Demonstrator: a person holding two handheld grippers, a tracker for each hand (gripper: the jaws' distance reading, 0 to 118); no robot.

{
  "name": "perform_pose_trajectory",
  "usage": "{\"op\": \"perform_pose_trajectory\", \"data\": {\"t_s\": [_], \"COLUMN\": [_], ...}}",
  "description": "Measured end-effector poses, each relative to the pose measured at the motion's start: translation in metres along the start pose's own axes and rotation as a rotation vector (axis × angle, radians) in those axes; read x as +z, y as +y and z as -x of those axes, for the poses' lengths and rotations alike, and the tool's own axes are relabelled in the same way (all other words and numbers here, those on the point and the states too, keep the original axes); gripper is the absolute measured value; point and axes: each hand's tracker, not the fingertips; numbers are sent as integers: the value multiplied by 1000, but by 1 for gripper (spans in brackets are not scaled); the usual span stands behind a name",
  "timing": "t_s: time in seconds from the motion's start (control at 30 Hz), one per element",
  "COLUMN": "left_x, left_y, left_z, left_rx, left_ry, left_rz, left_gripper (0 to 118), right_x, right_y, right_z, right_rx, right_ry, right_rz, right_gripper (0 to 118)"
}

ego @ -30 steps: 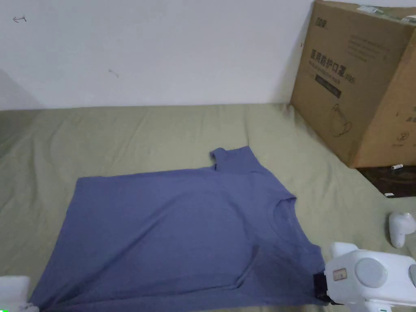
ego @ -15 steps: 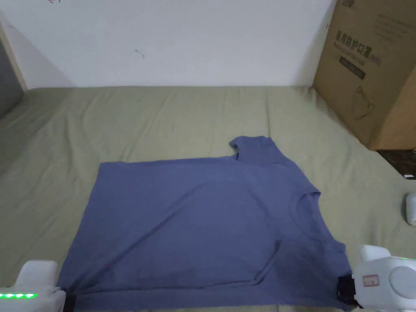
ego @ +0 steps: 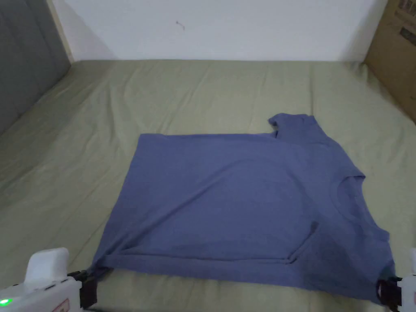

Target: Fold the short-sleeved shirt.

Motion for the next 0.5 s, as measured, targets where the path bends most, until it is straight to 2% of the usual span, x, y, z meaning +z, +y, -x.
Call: {"op": "perform_pose_trajectory", "data": {"t_s": [0.07,0.1,0.13,0.2,0.23,0.27,0.3,0.37,0.4,0.43,0.47,0.5], "left_x": [0,-30,-32,-36,-43,-48,-54,-63,-73,-84,-92,-96], "left_y": [-3,-1,1,9,13,17,22,22,25,27,29,25], "left_z": [-22,12,7,-5,28,32,34,38,41,44,45,40], "left_rx": [-75,-94,-98,-97,-60,-55,-54,-54,-45,-40,-37,-46], "left_ry": [92,105,112,123,91,87,90,87,70,63,73,95], "left_rz": [18,8,8,10,-3,-23,-25,-33,-5,44,75,97], "left_gripper": [0,0,9,46,69,83,88,85,80,53,15,1], "right_x": [-5,-6,-7,-8,-8,-9,-9,-12,-13,-14,-15,-15], "right_y": [-2,-3,-2,0,0,0,-1,0,-1,-2,-2,-3], "right_z": [2,2,0,-4,-4,-3,-3,-8,-10,-12,-14,-14], "right_rx": [26,12,-15,-44,-38,-31,-30,-44,-64,-79,-84,-84], "right_ry": [-28,-23,7,25,17,6,-2,6,17,24,22,15], "right_rz": [5,6,25,26,25,24,24,42,50,57,62,61], "right_gripper": [0,0,0,0,0,0,0,0,0,0,0,0]}}
